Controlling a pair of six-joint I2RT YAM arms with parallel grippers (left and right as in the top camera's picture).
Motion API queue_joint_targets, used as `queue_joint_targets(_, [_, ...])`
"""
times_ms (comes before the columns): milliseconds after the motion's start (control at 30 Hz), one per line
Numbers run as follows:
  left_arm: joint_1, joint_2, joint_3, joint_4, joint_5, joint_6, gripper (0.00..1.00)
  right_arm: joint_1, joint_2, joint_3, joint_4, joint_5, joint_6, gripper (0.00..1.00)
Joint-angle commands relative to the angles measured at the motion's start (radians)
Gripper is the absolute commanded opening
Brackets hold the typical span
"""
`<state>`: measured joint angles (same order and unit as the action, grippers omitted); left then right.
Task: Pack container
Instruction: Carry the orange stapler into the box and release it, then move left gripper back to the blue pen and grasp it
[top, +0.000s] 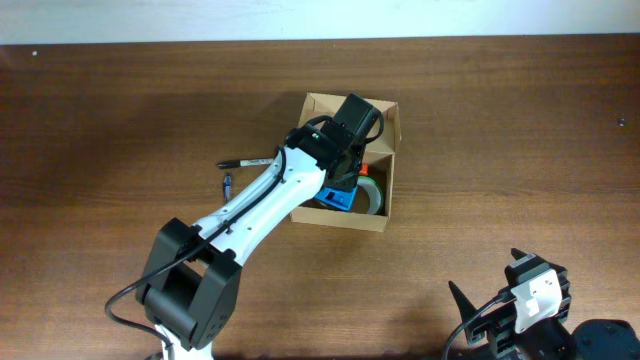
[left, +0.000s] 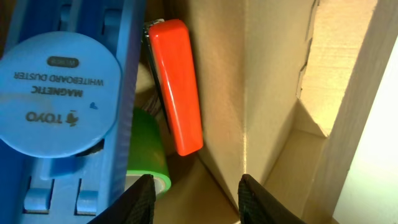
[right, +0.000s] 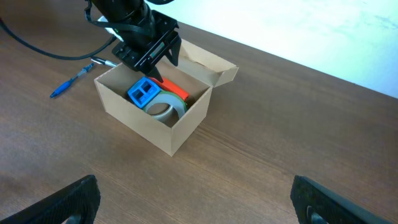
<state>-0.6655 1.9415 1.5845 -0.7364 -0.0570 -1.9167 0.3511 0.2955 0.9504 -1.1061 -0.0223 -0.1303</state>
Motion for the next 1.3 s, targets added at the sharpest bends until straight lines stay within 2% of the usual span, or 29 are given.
queue_joint_targets(0, [0.004, -0.003, 0.045, 0.003, -0.012, -0.006, 0.42, -0.006, -0.006, -0.003, 0.002, 0.015, 0.008, 0.99])
queue_joint_targets(133, [0.008, -0.066, 0.060, 0.001, -0.026, 0.004, 0.42, -0.006, -0.006, -0.003, 0.002, 0.015, 0.008, 0.99])
queue_joint_targets(300, [0.034, -0.190, 0.060, -0.116, -0.111, 0.196, 0.49, -0.005, -0.006, -0.003, 0.002, 0.015, 0.008, 0.99])
queue_joint_targets(333, [0.049, -0.217, 0.060, -0.166, -0.129, 0.232, 0.52, -0.006, -0.006, -0.003, 0.002, 0.015, 0.008, 0.99])
queue_joint_targets(367, [0.066, -0.238, 0.060, -0.211, -0.144, 0.260, 0.60, -0.005, -0.006, -0.003, 0.002, 0.015, 0.008, 0.99])
queue_joint_targets(433, [0.106, -0.273, 0.060, -0.308, -0.166, 0.322, 0.65, -0.005, -0.006, -0.003, 0.002, 0.015, 0.008, 0.99])
queue_joint_targets(467, [0.131, -0.288, 0.060, -0.364, -0.169, 0.365, 0.72, -0.006, -0.006, -0.003, 0.002, 0.015, 0.008, 0.99])
queue_joint_targets(533, [0.187, -0.309, 0.060, -0.480, -0.167, 0.453, 0.75, -0.005, -0.006, -0.003, 0.002, 0.015, 0.008, 0.99])
queue_joint_targets(633, [0.269, -0.318, 0.059, -0.599, -0.166, 0.628, 0.75, -0.006, -0.006, -0.003, 0.002, 0.015, 0.008, 0.99])
queue_joint_targets(700, [0.316, -0.313, 0.056, -0.608, -0.165, 0.850, 0.75, -0.006, -0.006, -0.003, 0.002, 0.015, 0.008, 0.99])
queue_joint_targets(767, [0.364, -0.297, 0.056, -0.592, -0.165, 1.115, 0.86, -0.005, -0.006, -0.003, 0.002, 0.015, 0.008, 0.99])
queue_joint_targets(800, [0.374, -0.289, 0.056, -0.591, -0.166, 1.189, 0.87, -0.006, -0.006, -0.003, 0.002, 0.015, 0.008, 0.99])
queue_joint_targets(833, [0.388, -0.276, 0.056, -0.591, -0.166, 1.295, 0.92, -0.006, -0.006, -0.003, 0.002, 0.015, 0.008, 0.99])
queue_joint_targets(933, [0.418, -0.237, 0.056, -0.591, -0.166, 1.498, 1.00, -0.005, -0.006, -0.003, 0.002, 0.015, 0.008, 0.99])
queue_joint_targets(1033, [0.446, -0.190, 0.056, -0.589, -0.165, 1.621, 1.00, -0.005, -0.006, -0.003, 0.002, 0.015, 0.008, 0.99])
queue_joint_targets(1267, [0.481, -0.108, -0.032, -0.489, -0.128, 1.755, 1.00, -0.006, -0.006, -0.003, 0.002, 0.015, 0.008, 0.99])
